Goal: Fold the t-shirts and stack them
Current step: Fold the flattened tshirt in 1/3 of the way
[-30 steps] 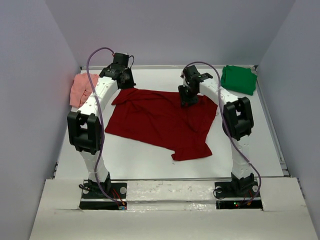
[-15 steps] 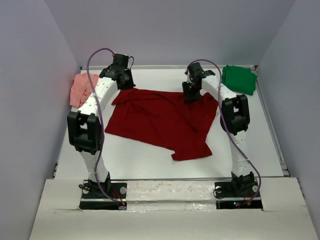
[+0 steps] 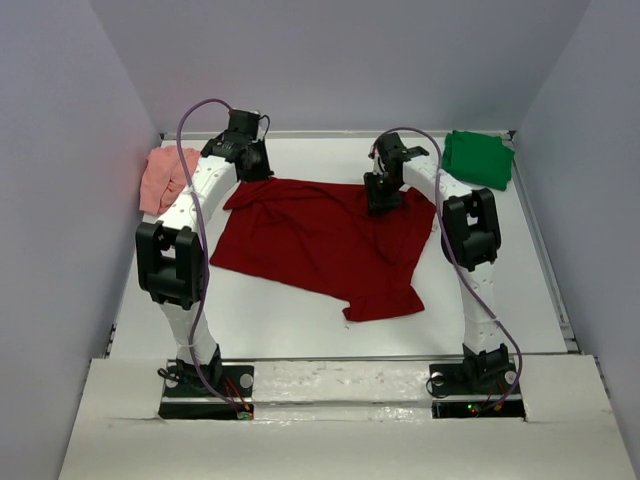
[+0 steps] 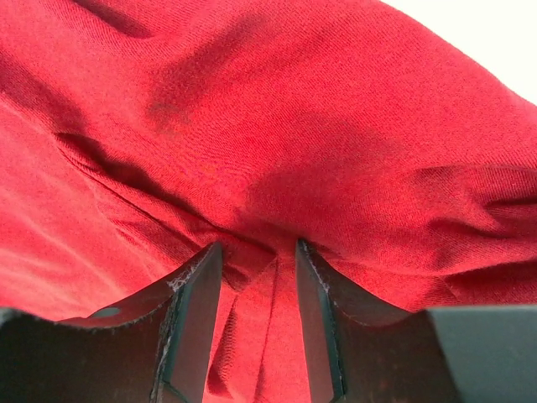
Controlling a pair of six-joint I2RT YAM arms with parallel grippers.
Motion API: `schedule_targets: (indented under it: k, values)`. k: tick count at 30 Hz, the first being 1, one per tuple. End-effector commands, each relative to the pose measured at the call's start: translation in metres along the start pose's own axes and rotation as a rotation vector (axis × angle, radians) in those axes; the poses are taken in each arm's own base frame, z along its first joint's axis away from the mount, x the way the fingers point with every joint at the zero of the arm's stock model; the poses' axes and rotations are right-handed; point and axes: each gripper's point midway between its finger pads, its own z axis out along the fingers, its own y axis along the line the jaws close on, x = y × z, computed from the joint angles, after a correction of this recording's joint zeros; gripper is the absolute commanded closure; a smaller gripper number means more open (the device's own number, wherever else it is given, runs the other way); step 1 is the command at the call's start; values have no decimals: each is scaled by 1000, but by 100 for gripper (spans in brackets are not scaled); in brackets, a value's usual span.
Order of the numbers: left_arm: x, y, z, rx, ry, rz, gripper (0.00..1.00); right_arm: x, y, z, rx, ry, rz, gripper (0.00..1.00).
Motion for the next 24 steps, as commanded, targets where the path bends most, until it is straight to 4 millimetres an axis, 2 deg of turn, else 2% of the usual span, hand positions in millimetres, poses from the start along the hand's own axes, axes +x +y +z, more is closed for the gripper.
schedule_targets:
  k: [1, 19, 24]
  values:
    - [-12, -10, -20, 44, -48, 12, 86, -9, 19, -18, -36, -51, -22, 54]
    - [-4, -20, -13, 60, -28, 24, 85, -31, 37, -54, -30, -127, -90, 52]
    - [-4, -19, -13, 55, -29, 26, 85, -19, 38, -51, -23, -96, -92, 53]
